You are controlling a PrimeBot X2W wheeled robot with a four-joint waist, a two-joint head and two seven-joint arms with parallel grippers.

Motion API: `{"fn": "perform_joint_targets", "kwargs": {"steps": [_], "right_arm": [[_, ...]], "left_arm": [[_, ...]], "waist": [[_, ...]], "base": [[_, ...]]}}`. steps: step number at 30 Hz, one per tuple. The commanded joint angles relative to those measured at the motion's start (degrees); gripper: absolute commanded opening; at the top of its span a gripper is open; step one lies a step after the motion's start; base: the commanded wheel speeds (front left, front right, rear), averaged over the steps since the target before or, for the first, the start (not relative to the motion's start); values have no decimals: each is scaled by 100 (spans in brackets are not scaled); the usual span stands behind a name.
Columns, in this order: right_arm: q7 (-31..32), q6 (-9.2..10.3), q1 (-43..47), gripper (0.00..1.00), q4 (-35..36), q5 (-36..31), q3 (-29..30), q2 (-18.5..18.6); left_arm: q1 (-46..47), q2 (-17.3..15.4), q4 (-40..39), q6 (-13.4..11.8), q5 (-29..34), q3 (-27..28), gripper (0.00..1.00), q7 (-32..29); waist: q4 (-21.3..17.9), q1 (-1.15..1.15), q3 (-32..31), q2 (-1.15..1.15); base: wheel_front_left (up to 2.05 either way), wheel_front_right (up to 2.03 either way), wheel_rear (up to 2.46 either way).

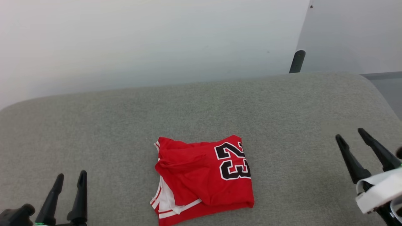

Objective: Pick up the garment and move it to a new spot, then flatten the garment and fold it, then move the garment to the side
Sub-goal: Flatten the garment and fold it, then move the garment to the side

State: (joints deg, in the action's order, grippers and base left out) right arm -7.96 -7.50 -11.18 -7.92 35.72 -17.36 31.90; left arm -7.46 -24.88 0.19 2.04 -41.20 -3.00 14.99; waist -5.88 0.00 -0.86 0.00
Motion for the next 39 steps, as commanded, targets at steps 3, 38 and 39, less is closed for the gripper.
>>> {"fn": "perform_joint_targets", "kwargs": {"steps": [3, 38, 39], "right_arm": [[-183, 2, 275, 100, 75, -50, 234, -63], [129, 2, 1463, 100, 901, -691, 1305, -612], [154, 2, 1439, 100, 893, -672, 1303, -620]], "left_arm": [[-78, 60, 13, 80, 166, 145, 100, 16], [-394, 393, -70, 363, 1084, 745, 100, -31], [-384, 372, -75, 363, 1111, 729, 100, -45]], "waist": [[-39, 0, -72, 0], [479, 0, -353, 0], [529, 0, -348, 0]], "base": [[0, 0, 0], [0, 0, 0], [0, 0, 0]]}}
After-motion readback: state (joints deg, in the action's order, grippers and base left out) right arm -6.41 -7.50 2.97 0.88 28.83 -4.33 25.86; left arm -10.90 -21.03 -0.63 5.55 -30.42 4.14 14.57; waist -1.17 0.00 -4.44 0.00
